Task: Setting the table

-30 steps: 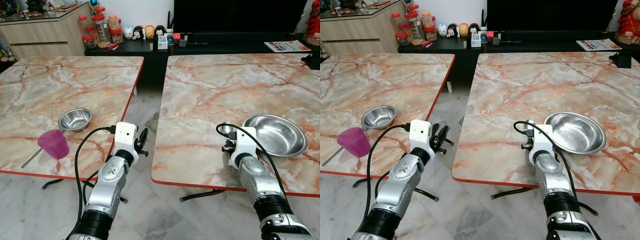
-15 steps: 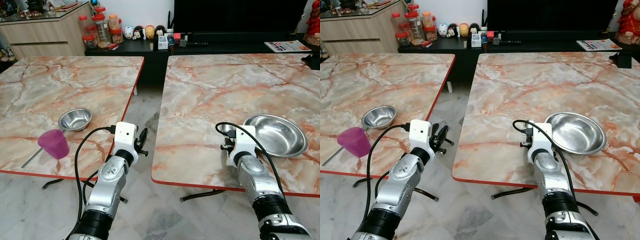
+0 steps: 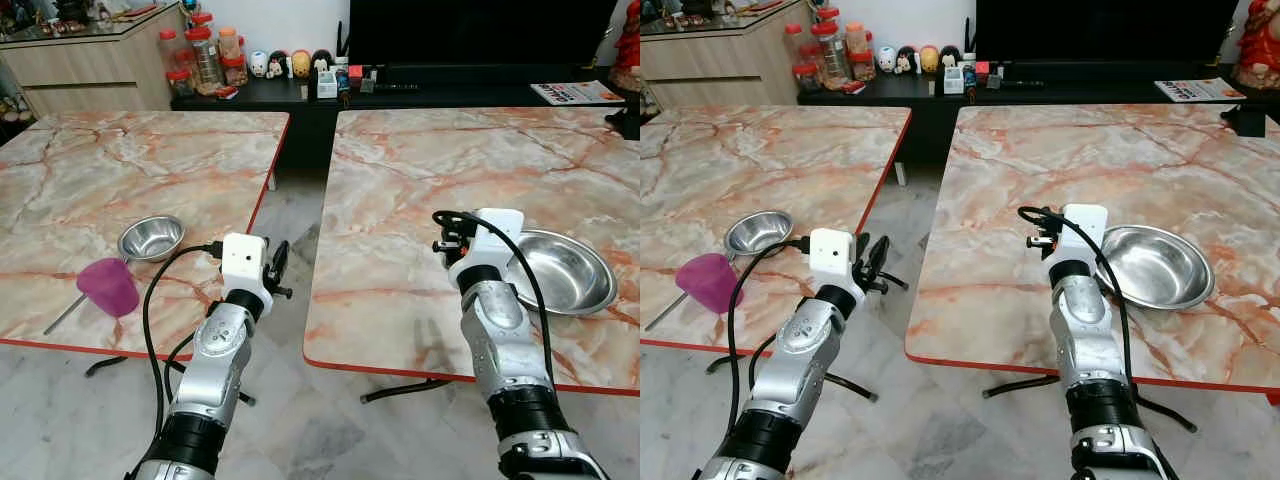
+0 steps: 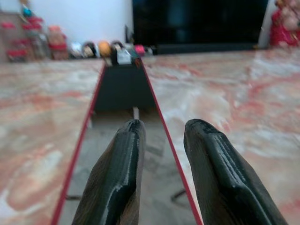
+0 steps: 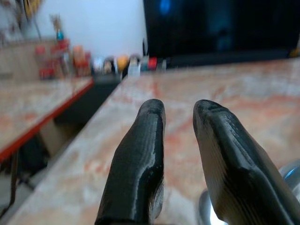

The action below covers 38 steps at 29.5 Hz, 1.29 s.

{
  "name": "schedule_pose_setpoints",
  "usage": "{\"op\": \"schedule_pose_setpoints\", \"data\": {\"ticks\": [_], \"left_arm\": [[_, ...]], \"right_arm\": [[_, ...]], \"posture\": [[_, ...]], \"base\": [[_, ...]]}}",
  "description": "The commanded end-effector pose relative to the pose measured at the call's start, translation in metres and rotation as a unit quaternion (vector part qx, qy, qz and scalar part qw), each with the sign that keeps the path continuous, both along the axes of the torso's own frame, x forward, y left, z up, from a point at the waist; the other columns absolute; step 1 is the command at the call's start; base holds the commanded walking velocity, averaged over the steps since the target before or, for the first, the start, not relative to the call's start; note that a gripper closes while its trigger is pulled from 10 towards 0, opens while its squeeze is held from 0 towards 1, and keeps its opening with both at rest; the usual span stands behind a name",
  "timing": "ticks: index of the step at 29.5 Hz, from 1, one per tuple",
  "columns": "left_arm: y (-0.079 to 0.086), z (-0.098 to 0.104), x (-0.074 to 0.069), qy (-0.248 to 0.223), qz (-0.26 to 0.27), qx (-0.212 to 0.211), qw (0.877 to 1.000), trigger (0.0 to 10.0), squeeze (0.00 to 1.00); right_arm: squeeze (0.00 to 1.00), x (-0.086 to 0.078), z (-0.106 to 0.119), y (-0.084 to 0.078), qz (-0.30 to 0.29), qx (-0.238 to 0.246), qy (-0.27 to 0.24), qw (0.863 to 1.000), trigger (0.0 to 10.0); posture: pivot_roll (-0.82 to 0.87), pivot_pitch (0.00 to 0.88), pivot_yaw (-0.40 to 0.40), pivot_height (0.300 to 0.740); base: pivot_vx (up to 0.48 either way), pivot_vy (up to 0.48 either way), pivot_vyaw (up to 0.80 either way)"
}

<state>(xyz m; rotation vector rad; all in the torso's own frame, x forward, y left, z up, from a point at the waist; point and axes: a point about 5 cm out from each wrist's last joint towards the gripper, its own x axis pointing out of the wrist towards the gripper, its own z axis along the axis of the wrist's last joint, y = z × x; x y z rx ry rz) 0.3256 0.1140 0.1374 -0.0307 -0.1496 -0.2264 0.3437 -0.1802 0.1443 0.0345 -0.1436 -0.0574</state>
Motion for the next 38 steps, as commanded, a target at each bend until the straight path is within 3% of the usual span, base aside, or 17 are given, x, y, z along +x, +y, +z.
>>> {"op": "schedule_pose_setpoints", "data": {"ticks": [1, 11, 29, 38], "left_arm": [[0.003, 0.004, 0.004, -0.011, 0.013, 0.004, 1.0, 10.0, 0.0], [0.008, 0.013, 0.008, -0.048, 0.04, -0.002, 0.998, 10.0, 0.0], [0.007, 0.012, 0.008, -0.052, 0.048, -0.007, 0.997, 10.0, 0.0], [0.009, 0.011, 0.007, -0.049, 0.048, -0.007, 0.998, 10.0, 0.0]], "right_arm": [[0.0, -0.005, 0.01, 0.006, -0.003, -0.003, -0.042, 0.999, 10.0], [0.0, -0.016, 0.016, 0.012, -0.033, -0.006, -0.095, 0.995, 10.0], [0.0, -0.02, 0.008, 0.019, -0.044, -0.008, -0.085, 0.995, 10.0], [0.0, -0.022, 0.003, 0.026, -0.033, 0.01, -0.074, 0.997, 10.0]], "posture": [[-0.06, 0.0, 0.036, 0.74], [-0.06, 0.0, 0.04, 0.74], [-0.06, 0.0, 0.036, 0.74], [-0.05, 0.0, 0.041, 0.74]], "base": [[0.0, 0.0, 0.0], [0.0, 0.0, 0.0], [0.0, 0.0, 0.0], [0.0, 0.291, 0.0]]}}
